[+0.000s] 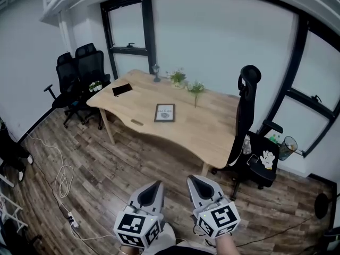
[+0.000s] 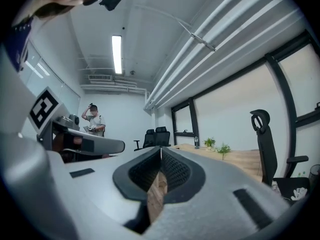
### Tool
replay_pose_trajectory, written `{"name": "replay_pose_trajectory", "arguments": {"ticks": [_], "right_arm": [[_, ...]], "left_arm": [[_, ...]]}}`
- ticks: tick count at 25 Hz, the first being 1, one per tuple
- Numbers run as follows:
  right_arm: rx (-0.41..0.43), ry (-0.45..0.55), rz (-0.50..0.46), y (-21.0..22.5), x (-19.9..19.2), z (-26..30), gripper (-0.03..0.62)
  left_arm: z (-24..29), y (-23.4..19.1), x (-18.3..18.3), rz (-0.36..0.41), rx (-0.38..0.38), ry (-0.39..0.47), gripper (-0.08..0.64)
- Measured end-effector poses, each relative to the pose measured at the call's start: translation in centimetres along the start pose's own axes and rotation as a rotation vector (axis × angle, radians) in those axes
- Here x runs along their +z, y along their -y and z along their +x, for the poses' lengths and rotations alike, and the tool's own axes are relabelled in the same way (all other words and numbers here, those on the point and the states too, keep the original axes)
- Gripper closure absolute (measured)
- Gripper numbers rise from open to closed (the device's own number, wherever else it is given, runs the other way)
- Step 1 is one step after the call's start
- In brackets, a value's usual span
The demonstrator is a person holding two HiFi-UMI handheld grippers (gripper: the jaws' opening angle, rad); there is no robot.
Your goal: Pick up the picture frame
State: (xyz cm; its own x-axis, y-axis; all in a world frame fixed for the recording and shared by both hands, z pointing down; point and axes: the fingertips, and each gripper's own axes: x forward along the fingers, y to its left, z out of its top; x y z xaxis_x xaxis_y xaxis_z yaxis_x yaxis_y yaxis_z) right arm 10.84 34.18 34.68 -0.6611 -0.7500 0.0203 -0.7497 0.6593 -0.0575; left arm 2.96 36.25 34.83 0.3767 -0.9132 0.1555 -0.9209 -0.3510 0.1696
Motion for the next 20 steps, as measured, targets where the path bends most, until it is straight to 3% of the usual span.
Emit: {"name": "replay_pose_trajectory", "arguments": {"ticks": [14, 20], "right_arm": [[0.013, -0.063, 0.010, 1.6, -1.0, 6.6, 0.535], [0.009, -0.075, 0.017, 1.5, -1.0, 9.4, 0.509]], "left_arm": [[4.3, -5.7, 1.2, -0.038, -0.021, 0.005, 0.548], [5.5, -8.1, 1.9, -0.043, -0.044, 0.002, 0.503]]}}
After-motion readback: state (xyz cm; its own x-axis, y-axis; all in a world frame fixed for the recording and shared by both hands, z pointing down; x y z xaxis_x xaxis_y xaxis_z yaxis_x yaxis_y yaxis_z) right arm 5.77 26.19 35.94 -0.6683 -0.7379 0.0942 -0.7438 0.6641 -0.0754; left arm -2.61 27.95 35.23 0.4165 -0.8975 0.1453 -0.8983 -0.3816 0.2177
